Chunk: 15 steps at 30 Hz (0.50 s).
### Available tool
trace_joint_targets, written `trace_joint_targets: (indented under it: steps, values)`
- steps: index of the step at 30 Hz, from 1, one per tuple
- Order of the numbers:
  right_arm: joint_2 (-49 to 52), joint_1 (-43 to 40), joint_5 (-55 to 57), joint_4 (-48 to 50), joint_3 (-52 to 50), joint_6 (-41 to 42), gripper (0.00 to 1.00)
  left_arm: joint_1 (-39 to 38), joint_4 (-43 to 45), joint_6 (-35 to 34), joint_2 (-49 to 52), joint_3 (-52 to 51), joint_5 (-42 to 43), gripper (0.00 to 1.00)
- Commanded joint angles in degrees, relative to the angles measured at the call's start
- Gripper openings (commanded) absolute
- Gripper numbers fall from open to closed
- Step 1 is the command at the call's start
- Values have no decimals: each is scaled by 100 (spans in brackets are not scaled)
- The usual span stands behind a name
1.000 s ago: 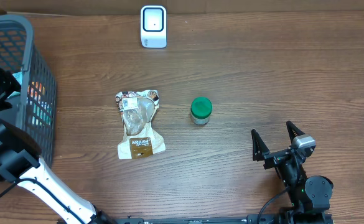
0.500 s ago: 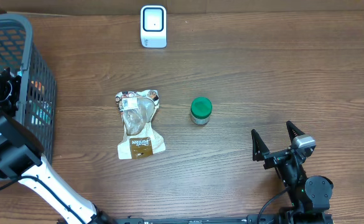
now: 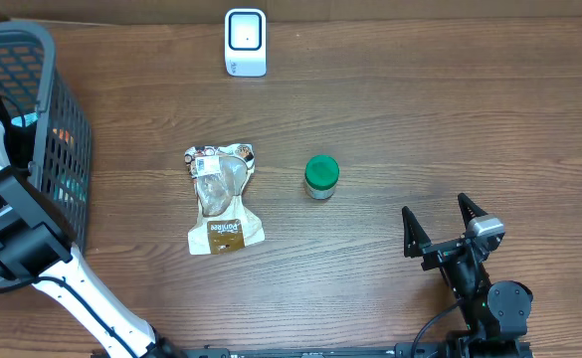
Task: Scan the item barcode
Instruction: 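Reach the left gripper into the basket and grasp the green tissue pack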
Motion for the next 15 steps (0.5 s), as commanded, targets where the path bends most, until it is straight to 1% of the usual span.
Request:
trace_joint_targets:
  steps: [1,6,8,9,15]
  values:
    - [-68,-31,-7,33,-59,22,100,-94,61,52,116,-286,-131,47]
    - [-68,-31,-7,33,-59,22,100,-70,-9,-256,114,-286,-420,15]
    - [-68,-31,-7,33,-59,22,100,-70,-24,-396,114,-282,-516,7]
    - [-68,-31,-7,33,-59,22,100,-72,-44,-448,111,-262,-562,5]
    - [-68,-31,-7,33,-59,22,100,-70,-293,-809,-74,22,-807,4]
